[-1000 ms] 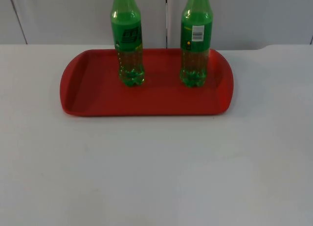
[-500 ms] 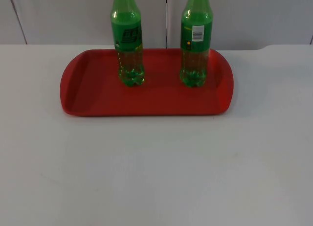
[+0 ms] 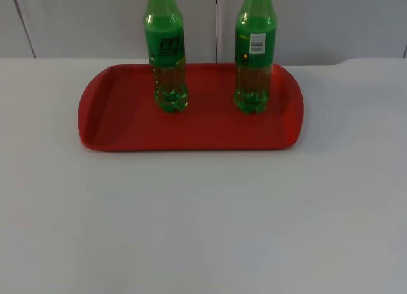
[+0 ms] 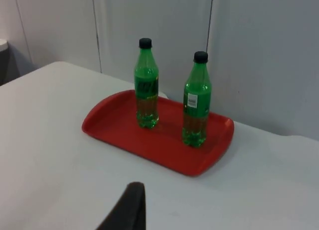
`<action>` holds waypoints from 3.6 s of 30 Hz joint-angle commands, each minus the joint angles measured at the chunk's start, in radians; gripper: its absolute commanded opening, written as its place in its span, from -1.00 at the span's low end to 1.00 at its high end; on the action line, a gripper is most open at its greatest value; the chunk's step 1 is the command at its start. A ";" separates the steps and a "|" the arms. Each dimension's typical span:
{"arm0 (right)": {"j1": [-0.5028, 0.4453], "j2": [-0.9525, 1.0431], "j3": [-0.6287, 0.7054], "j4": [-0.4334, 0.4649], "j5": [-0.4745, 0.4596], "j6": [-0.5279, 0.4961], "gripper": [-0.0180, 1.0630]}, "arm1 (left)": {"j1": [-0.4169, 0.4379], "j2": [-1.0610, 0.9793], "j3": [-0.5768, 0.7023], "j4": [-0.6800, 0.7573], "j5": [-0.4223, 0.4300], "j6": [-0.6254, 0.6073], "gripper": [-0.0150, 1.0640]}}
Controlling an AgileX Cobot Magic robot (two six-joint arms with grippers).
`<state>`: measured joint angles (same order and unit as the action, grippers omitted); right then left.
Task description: Place the bottle upright on the tray.
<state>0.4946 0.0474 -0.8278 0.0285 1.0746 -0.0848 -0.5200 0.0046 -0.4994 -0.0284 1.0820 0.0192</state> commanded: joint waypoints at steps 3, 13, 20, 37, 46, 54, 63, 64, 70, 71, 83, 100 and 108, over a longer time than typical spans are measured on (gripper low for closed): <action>0.005 -0.047 0.004 -0.007 0.049 -0.009 0.98 | -0.002 -0.005 0.005 -0.007 -0.007 0.000 0.97; 0.005 -0.047 0.115 -0.004 0.079 -0.009 0.98 | -0.002 -0.005 0.005 -0.007 -0.007 0.000 0.97; 0.005 -0.047 0.285 -0.001 -0.033 0.019 0.98 | -0.002 -0.005 0.005 -0.007 -0.007 0.000 0.97; 0.005 -0.047 0.312 -0.019 0.006 0.019 0.98 | -0.002 -0.005 0.005 -0.005 -0.007 0.000 0.97; 0.005 -0.047 0.312 -0.023 0.006 0.018 0.98 | -0.002 -0.005 0.005 -0.005 -0.007 0.000 0.97; 0.005 -0.047 0.312 -0.023 0.006 0.018 0.98 | -0.002 -0.005 0.005 -0.005 -0.007 0.000 0.97; 0.005 -0.047 0.312 -0.029 0.006 0.016 0.98 | 0.078 -0.005 0.005 -0.005 -0.007 0.000 0.97; 0.005 -0.047 0.312 -0.029 0.006 0.016 0.98 | 0.104 -0.005 0.005 -0.005 -0.007 0.000 0.97; 0.005 -0.047 0.312 -0.029 0.006 0.016 0.98 | 0.223 -0.005 0.005 -0.005 -0.007 0.000 0.97; 0.005 -0.047 0.312 -0.029 0.006 0.016 0.98 | 0.243 -0.005 0.005 -0.005 -0.007 0.000 0.97; 0.005 -0.047 0.312 -0.019 0.004 0.030 0.98 | 0.449 -0.005 0.005 -0.005 -0.007 0.000 0.97; 0.005 -0.047 0.312 -0.019 0.004 0.044 0.98 | 0.534 -0.005 0.005 -0.005 -0.007 0.000 0.97; 0.005 -0.047 0.312 -0.019 0.004 0.047 0.98 | 0.534 -0.005 0.005 -0.005 -0.007 0.000 0.97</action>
<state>0.4996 0.0025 -0.5170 0.0084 1.0840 -0.0417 0.0108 0.0046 -0.4994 -0.0284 1.0820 0.0192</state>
